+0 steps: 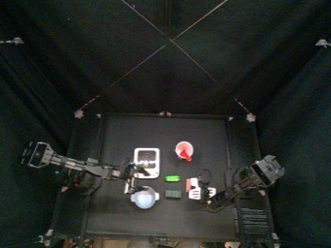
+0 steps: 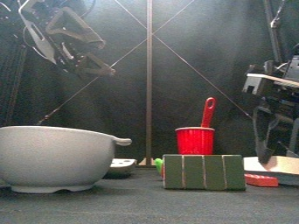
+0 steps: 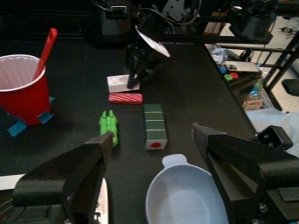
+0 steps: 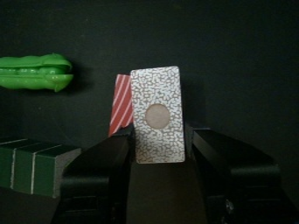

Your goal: Place rice on stove

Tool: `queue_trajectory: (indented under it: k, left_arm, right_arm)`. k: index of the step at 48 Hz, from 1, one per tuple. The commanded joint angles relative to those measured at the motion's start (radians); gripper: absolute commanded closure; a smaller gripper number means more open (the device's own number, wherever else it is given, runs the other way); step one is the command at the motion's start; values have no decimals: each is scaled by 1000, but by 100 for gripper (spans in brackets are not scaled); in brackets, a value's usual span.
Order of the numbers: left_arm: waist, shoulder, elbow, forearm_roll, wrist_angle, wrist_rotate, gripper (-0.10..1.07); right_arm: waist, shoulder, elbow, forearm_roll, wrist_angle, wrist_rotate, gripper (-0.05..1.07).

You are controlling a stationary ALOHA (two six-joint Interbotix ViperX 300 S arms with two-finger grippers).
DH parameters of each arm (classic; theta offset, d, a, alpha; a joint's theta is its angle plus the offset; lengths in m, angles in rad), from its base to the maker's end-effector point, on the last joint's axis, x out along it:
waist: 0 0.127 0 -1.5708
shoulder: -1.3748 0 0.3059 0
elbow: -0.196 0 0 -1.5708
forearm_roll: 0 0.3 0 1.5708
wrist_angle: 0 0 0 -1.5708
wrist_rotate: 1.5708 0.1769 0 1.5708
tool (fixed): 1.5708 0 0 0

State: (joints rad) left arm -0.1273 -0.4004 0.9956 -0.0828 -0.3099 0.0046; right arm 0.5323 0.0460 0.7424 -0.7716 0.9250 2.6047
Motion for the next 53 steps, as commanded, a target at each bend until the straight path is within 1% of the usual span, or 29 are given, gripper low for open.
queue_trajectory:
  k: [1,5,10,18,28,33,40,48,53]
  left_arm:
    - [2,-17,-6,0,-3,0,-5]
    - [2,-41,9,0,-2,-2,-5]
    - [2,-95,37,-2,-2,-5,-5]
    - [2,-170,81,-25,-9,-3,-5]
    - [2,-250,123,-48,-9,-3,-5]
    - [2,-284,143,-52,-9,-3,-5]
    - [2,-301,160,-51,-2,-3,-5]
    - [2,-302,160,-52,-2,-2,-5]
    - [5,-302,160,-51,-2,-3,-5]
  right_arm:
    - [-3,-43,-34,-34,6,2,38]
    - [-9,-48,-54,-74,5,0,38]
    - [-21,-52,-80,-140,3,-2,38]
    - [-55,-52,-104,-272,-20,-2,38]
    - [-112,-38,-144,-394,-117,-5,38]
    - [-146,-21,-175,-446,-149,-41,38]
    - [-199,-8,-238,-440,-161,-164,38]
    - [-272,-2,-318,-360,-192,-353,38]
    - [-328,8,-364,-313,-224,-508,38]
